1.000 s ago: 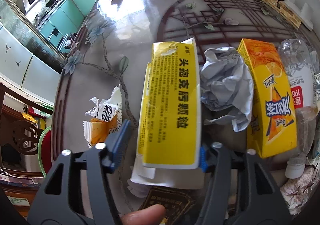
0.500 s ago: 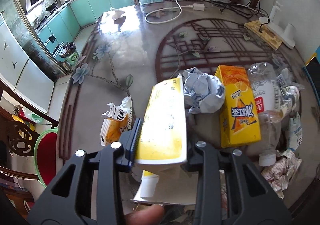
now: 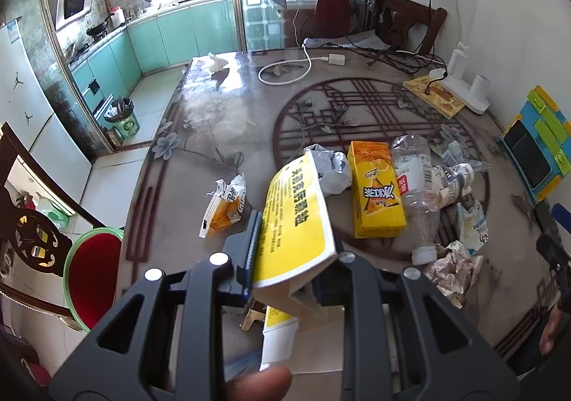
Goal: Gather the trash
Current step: 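Lift the yellow box with the left gripper while the right grasps the plastic bag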
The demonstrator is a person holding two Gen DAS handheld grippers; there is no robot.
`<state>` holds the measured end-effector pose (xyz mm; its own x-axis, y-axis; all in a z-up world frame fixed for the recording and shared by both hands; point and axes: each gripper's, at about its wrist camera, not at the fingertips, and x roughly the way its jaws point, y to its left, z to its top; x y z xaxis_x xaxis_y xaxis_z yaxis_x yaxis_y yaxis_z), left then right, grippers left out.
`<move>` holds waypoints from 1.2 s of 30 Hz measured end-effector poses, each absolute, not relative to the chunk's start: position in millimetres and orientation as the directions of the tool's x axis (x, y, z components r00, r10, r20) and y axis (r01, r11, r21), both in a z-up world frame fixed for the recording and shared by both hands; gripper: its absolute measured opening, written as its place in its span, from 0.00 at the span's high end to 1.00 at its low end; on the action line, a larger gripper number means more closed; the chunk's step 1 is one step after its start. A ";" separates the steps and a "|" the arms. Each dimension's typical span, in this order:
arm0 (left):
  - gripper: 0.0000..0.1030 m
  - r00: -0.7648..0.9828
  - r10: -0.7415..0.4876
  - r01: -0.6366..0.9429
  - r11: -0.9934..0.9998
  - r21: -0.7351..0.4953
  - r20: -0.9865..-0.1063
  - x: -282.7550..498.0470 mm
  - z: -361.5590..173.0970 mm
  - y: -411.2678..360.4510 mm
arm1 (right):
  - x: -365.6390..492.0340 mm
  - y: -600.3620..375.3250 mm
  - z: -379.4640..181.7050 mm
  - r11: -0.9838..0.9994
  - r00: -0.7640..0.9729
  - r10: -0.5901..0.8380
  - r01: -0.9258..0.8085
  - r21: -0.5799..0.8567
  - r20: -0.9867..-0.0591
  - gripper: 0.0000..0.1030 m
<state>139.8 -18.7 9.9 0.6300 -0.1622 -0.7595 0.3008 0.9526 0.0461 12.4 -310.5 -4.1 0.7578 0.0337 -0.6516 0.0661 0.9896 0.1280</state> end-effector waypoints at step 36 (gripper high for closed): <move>0.76 0.666 -0.253 0.319 0.947 -0.039 -0.702 119.0 10.9 2.6 | 207.4 -373.5 -113.6 0.929 0.436 -0.124 -0.265 -0.258 -0.892 0.50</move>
<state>119.0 2.6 10.9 0.6657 -0.2534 -0.7018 0.3189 0.9470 -0.0394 207.4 -373.5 -113.6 0.4356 -0.1236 -0.8916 -0.2654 0.9289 -0.2584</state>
